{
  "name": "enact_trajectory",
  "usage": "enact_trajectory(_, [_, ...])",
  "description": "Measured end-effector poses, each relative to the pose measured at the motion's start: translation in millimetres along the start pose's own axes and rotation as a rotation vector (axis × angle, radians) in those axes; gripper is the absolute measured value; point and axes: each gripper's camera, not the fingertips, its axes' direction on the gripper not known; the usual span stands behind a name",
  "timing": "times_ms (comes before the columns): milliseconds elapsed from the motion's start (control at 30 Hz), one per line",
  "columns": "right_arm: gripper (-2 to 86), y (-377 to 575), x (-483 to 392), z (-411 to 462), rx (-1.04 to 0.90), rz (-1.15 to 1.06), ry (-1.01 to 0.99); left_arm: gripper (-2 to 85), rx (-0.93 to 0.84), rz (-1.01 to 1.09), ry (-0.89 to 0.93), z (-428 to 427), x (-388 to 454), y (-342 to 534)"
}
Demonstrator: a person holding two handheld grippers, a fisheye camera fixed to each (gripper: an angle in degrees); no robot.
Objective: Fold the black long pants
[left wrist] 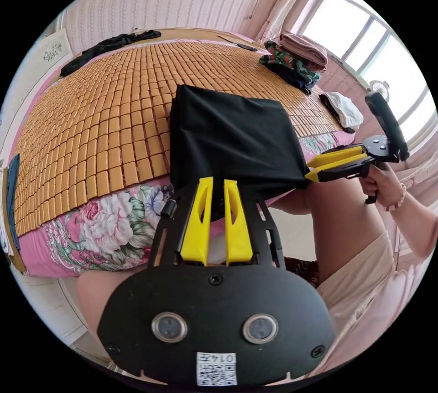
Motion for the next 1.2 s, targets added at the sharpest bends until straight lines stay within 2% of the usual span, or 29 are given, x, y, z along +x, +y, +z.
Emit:
enact_trajectory(100, [13.0,-5.2,1.4,-3.6,0.004,0.000,-0.020,4.5,-0.050,0.035,-0.043,-9.1,5.9,-0.6])
enact_trajectory(167, [13.5,-7.0,14.5,-14.0,0.085,0.056,-0.084,5.9,-0.057,0.021,-0.041,-20.6,4.1,-0.6])
enact_trajectory(367, [15.7,-15.2,65.9,0.6,0.272,0.290,-0.359,12.4,0.127,-0.052,-0.032,-73.0,-20.5,-16.9])
enact_trajectory(467, [12.7,-19.4,83.8,30.4,0.290,0.403,-0.505,14.4,0.113,-0.107,0.007,-60.8,-48.0,-34.5])
enact_trajectory(567, [9.5,-15.5,83.5,46.7,0.317,0.482,-0.517,14.7,0.075,-0.112,0.038,-42.1,-63.9,-49.7])
enact_trajectory(633, [9.2,-12.5,76.5,51.4,0.349,0.484,-0.494,14.3,0.015,-0.137,0.053,-28.2,-70.5,-57.3])
enact_trajectory(733, [8.8,-11.2,64.9,57.3,0.376,0.451,-0.495,13.6,0.037,-0.145,0.069,-33.5,-72.1,-63.4])
enact_trajectory(800, [8.3,-18.7,49.4,68.6,0.294,0.371,-0.519,13.1,0.030,-0.124,0.052,-42.4,-71.8,-63.4])
enact_trajectory(933, [5.6,-24.9,8.2,72.1,0.296,0.337,-0.325,8.4,0.005,-0.128,0.042,-60.3,-78.0,-61.0])
enact_trajectory(967, [4.7,-29.7,1.3,74.5,0.268,0.309,-0.353,4.8,0.003,-0.119,0.087,-68.6,-81.3,-60.9])
enact_trajectory(1200, [2.3,-31.9,-48.2,30.3,0.314,0.138,-0.434,2.0,0.041,-0.170,0.156,-125.4,-99.4,-36.6])
